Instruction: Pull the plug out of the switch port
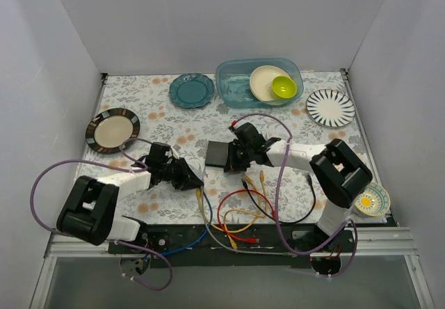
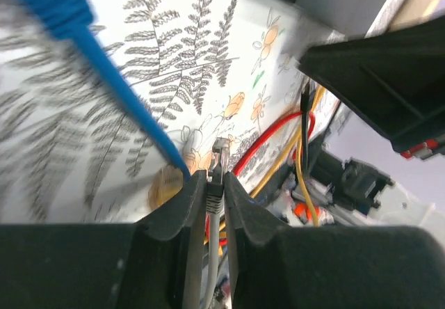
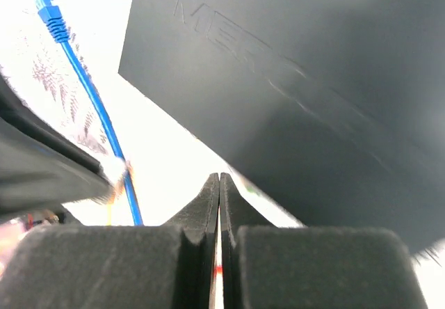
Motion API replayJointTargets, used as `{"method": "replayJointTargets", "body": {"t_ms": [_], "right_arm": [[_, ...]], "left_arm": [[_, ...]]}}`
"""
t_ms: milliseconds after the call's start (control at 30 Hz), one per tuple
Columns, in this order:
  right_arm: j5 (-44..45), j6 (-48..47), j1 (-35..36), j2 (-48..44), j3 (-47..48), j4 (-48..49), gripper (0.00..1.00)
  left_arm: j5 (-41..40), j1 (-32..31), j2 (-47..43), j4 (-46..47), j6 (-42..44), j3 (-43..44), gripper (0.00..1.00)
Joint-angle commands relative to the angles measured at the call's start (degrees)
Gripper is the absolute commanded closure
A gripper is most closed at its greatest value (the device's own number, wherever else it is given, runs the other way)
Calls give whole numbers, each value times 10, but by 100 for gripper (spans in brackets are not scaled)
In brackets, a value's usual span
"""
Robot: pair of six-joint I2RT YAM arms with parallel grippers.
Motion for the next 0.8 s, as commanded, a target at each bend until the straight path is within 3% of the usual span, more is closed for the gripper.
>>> {"method": "replayJointTargets", "body": {"t_ms": [0,67,167,333,467,567,667,767], "right_arm": [[77,-54,-4,-109,10,-69,99],[104,-73,-5,-129,14,-91,96],[148,-75,-10,-157,5,-117,75],[136,-51,-60,-183,-16,-145,67],[175,-75,-67,-220,-19,-183,68],[209,-79,-73,-253,-43,-215,71],[221,-58,-83,-325,-95,-212,77],[250,-23,-85,-387,-128,-211,79]], "left_arm": [[-129,20,-90,-146,7,56,100],[-190,30,-101,-214,7,76,94],[-249,43,-115,-260,0,102,67],[-271,58,-92,-284,-19,144,53],[-296,58,-82,-322,3,204,50],[-287,35,-90,-333,41,241,58],[-230,-34,-101,-275,48,253,62],[-191,-126,-101,-149,8,248,61]]}}
